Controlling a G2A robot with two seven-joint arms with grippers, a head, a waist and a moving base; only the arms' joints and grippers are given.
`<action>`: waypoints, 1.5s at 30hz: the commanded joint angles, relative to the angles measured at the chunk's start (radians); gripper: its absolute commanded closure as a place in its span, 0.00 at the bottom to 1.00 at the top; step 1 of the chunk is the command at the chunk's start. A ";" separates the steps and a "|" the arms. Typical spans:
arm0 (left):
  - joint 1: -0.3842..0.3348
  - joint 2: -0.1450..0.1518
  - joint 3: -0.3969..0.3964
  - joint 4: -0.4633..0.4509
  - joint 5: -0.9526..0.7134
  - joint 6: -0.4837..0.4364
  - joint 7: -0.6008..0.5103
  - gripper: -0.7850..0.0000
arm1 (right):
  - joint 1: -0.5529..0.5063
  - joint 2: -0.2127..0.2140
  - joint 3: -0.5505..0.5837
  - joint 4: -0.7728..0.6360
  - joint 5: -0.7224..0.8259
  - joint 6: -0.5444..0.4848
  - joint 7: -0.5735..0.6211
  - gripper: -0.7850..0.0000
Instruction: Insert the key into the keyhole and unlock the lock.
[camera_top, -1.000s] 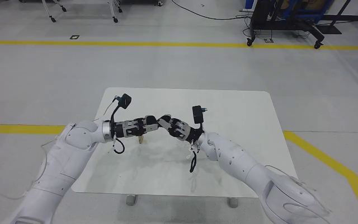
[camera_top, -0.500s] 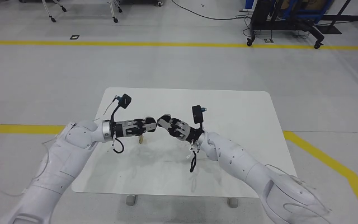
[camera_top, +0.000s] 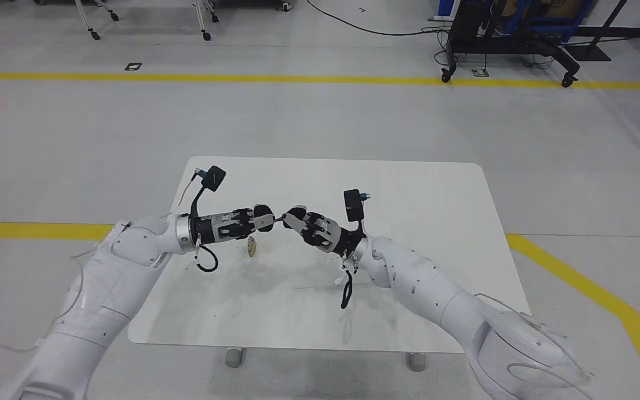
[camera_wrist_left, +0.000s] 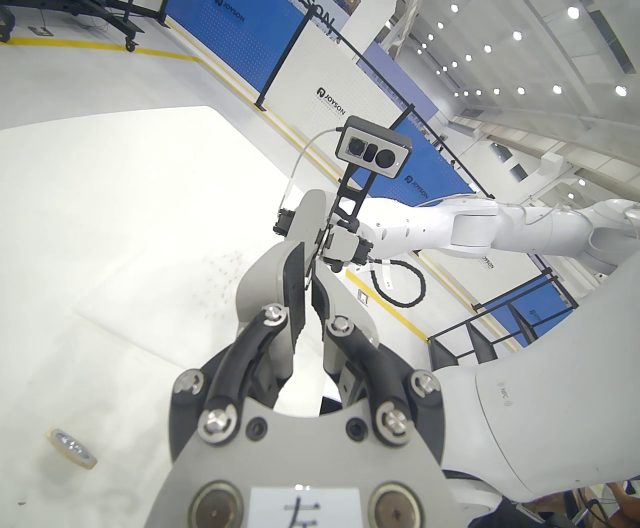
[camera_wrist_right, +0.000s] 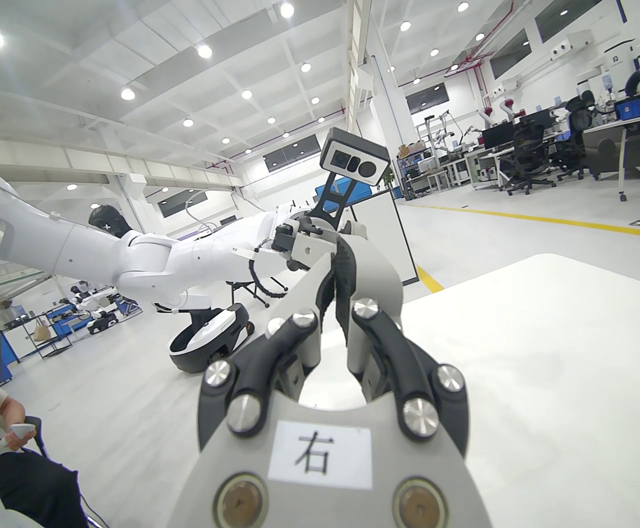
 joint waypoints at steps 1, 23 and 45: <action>0.000 0.002 0.004 -0.002 0.002 -0.003 0.003 0.88 | 0.000 0.001 0.000 -0.001 0.003 0.000 0.000 1.00; -0.008 0.029 0.060 -0.014 -0.030 -0.028 0.028 1.00 | 0.001 -0.003 -0.018 -0.016 0.022 0.000 0.000 1.00; -0.014 0.037 0.063 -0.002 -0.018 -0.046 0.046 1.00 | -0.003 -0.003 -0.022 -0.013 0.030 0.000 0.000 0.00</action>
